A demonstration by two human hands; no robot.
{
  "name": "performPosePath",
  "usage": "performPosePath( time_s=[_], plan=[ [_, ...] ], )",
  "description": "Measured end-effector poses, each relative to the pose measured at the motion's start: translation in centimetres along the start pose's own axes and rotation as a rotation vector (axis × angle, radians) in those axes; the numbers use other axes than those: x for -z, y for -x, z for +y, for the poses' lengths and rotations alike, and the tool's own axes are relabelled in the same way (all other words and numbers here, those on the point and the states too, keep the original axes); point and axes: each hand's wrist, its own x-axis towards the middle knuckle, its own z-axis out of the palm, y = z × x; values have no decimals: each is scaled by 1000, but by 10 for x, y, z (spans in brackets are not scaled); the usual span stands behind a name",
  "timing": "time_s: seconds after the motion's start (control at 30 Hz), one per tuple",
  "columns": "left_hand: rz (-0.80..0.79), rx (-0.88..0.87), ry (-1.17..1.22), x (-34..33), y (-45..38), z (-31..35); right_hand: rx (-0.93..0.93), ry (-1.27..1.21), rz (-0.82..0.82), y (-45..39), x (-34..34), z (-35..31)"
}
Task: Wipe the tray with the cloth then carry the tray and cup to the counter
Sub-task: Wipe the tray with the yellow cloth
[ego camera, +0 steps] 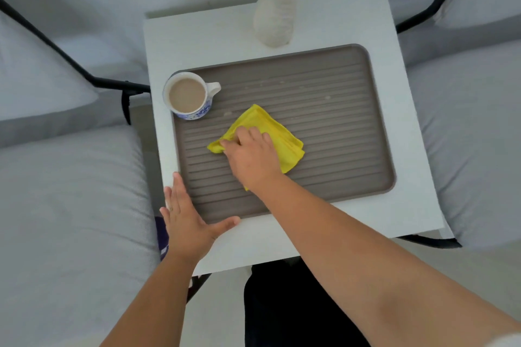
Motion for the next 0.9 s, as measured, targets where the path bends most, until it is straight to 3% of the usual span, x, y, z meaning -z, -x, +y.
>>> performPosePath(
  time_s=[0.17, 0.3, 0.47, 0.63, 0.83, 0.9],
  plan=[
    [-15, -3, 29, 1, 2, 4, -378, -63, 75, 3, 23, 91],
    [-20, -1, 35, 2, 3, 5, -522, -28, 223, 19, 38, 152],
    [-23, 4, 15, 3, 2, 5, -847, 16, 211, 14, 31, 139],
    [-30, 6, 12, 1, 1, 6, -577, -17, 262, -1, 10, 65],
    [-12, 13, 12, 0, 0, 5, -100, -42, 58, -5, -18, -28],
    [-12, 14, 7, 0, -1, 4, -19, -13, 5, -8, -21, -37]
  ],
)
